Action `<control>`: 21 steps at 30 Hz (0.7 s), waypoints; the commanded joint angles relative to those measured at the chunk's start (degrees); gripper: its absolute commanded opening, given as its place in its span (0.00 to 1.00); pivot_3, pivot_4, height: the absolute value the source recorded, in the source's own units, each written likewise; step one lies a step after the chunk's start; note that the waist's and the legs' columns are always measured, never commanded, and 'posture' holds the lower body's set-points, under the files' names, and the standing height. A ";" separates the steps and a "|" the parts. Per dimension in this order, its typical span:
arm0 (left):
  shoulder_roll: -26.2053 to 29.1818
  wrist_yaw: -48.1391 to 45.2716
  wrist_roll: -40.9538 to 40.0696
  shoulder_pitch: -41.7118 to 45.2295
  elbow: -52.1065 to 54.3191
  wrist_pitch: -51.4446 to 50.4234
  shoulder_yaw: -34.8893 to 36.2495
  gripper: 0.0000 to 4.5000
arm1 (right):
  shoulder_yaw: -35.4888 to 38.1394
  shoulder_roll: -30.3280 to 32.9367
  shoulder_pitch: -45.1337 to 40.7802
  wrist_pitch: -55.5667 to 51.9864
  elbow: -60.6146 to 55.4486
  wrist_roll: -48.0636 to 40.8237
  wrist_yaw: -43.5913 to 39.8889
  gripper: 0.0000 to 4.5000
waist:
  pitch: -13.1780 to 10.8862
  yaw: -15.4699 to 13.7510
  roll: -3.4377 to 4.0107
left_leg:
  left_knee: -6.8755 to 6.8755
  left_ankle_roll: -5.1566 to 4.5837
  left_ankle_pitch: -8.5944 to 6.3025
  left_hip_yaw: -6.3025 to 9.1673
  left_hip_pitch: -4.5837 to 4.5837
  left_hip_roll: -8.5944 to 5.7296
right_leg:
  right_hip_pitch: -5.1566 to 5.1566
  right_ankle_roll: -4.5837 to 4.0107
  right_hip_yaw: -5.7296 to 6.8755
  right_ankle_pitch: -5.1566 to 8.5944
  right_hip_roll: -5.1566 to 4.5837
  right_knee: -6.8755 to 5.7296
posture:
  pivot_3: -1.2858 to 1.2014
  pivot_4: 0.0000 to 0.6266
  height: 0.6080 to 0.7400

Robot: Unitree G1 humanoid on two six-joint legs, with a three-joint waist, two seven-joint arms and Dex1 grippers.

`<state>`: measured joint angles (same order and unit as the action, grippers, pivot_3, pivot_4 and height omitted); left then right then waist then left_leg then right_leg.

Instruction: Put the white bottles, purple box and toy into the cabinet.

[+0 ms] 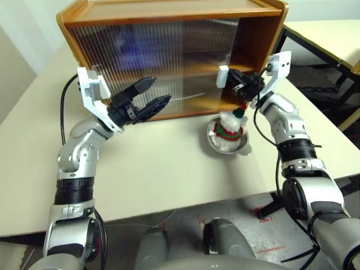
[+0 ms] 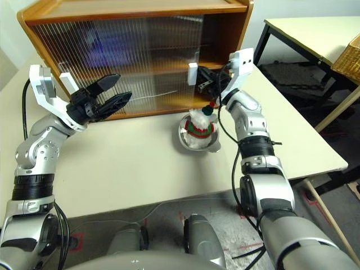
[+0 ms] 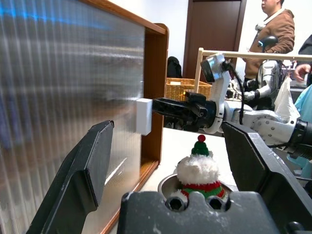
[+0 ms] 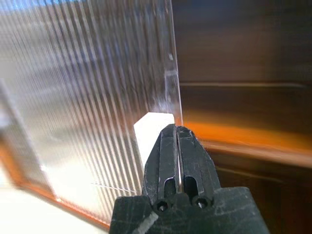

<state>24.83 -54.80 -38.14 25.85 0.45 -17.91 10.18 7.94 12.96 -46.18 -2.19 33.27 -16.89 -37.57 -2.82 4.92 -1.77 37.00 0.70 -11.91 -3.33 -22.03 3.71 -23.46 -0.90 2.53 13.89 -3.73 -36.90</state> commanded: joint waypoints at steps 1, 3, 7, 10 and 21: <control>-0.25 0.46 -0.16 -0.83 1.58 0.09 -0.05 1.00 | -1.51 -1.89 -0.42 -3.24 -2.45 -0.91 -0.25 0.01 | 0.00 -0.16 0.00 | 0.01 0.01 -0.01 0.00 -0.01 0.00 | 0.00 0.00 0.00 0.00 0.00 0.00 | 0.52 0.00 1.00; -0.19 0.74 -0.25 -1.10 2.10 0.10 0.16 1.00 | -2.31 -3.15 -0.56 -5.35 -3.04 -0.91 -0.04 0.01 | 0.00 -0.38 0.00 | 0.01 0.02 -0.01 -0.01 -0.02 -0.01 | 0.00 0.00 0.00 0.00 -0.02 0.01 | 0.53 0.00 1.00; -0.12 1.38 -0.51 -1.71 3.15 -0.01 0.38 1.00 | -3.56 -4.23 -0.30 -8.33 -4.33 -0.62 -0.56 0.01 | -0.01 -1.08 0.02 | -0.01 0.02 -0.01 -0.02 -0.02 0.00 | -0.04 0.00 0.00 0.00 0.00 0.00 | 0.53 0.00 1.00; -0.06 2.08 -0.86 -2.53 4.41 -0.24 0.59 1.00 | -4.67 -5.32 -0.26 -9.58 -3.26 -0.22 -0.97 0.01 | -0.01 -1.62 0.02 | -0.02 0.02 -0.01 -0.01 -0.05 0.01 | -0.07 -0.01 0.01 0.01 0.01 0.01 | 0.53 0.00 1.00; 0.01 3.03 -1.26 -3.18 5.60 -0.72 0.66 1.00 | -5.11 -7.02 -4.09 -6.98 2.17 0.61 -0.99 0.01 | -0.03 -1.86 0.05 | -0.03 0.02 -0.01 -0.03 -0.06 0.05 | -0.12 -0.05 0.00 -0.01 0.08 0.00 | 0.54 0.00 1.00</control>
<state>24.86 -51.89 -38.95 23.11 5.65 -18.07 10.87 3.33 6.50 -49.31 -10.15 35.01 -16.71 -37.99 -2.84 3.06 -1.72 36.97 0.72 -11.92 -3.36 -22.10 3.77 -23.59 -0.96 2.52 13.88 -3.64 -36.90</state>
